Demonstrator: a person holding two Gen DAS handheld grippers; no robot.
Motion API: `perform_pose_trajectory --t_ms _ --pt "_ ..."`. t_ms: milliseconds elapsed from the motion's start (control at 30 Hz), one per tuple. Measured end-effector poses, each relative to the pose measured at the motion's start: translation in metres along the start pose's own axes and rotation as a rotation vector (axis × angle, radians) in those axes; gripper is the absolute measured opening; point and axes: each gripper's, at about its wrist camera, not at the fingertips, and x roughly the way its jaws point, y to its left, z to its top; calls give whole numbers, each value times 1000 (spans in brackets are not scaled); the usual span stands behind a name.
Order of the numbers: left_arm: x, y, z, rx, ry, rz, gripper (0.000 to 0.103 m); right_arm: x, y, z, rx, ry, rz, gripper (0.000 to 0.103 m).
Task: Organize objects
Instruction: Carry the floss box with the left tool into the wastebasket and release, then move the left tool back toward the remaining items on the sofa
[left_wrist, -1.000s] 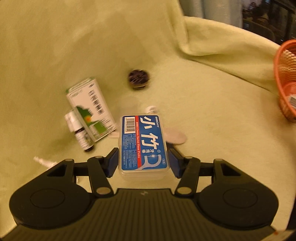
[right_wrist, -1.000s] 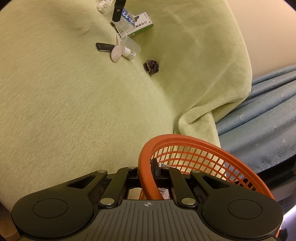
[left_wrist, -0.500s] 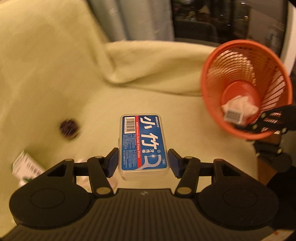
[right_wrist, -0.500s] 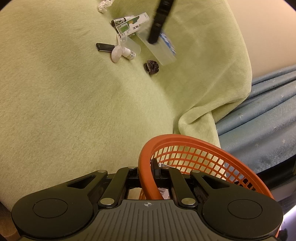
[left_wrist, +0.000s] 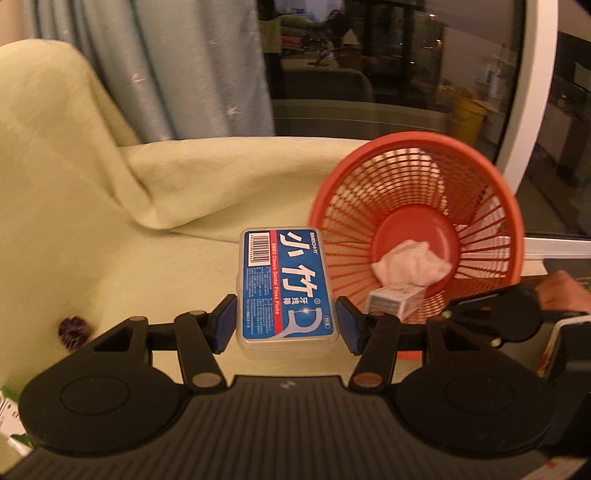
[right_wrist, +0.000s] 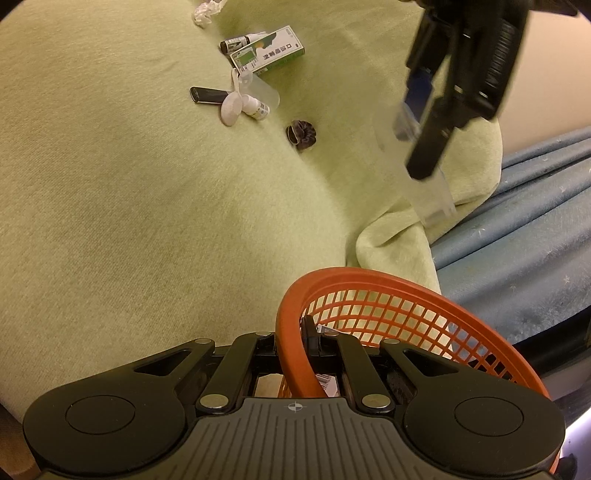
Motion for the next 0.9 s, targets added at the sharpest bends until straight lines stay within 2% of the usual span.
perform_pose_trajectory --t_ms 167,333,433,467,633,733,900 --pt "4 -19 14 36 -3 -79 52 0 0 0 0 0 0 1" --pt "25 -45 30 76 4 -151 53 0 1 1 4 1 -1 1" --pt "44 -54 37 38 -11 -169 53 1 1 2 8 1 -2 1" --pt "49 -54 39 18 -21 -174 58 1 1 2 9 1 -2 1" --pt "46 -40 34 -52 -37 -130 60 -1 1 1 7 -1 1 1" --pt "33 -19 23 -76 -28 -64 60 -1 -3 0 23 -1 -1 1" --pt "3 23 -11 -180 -33 57 62 -1 -4 1 35 1 -1 2"
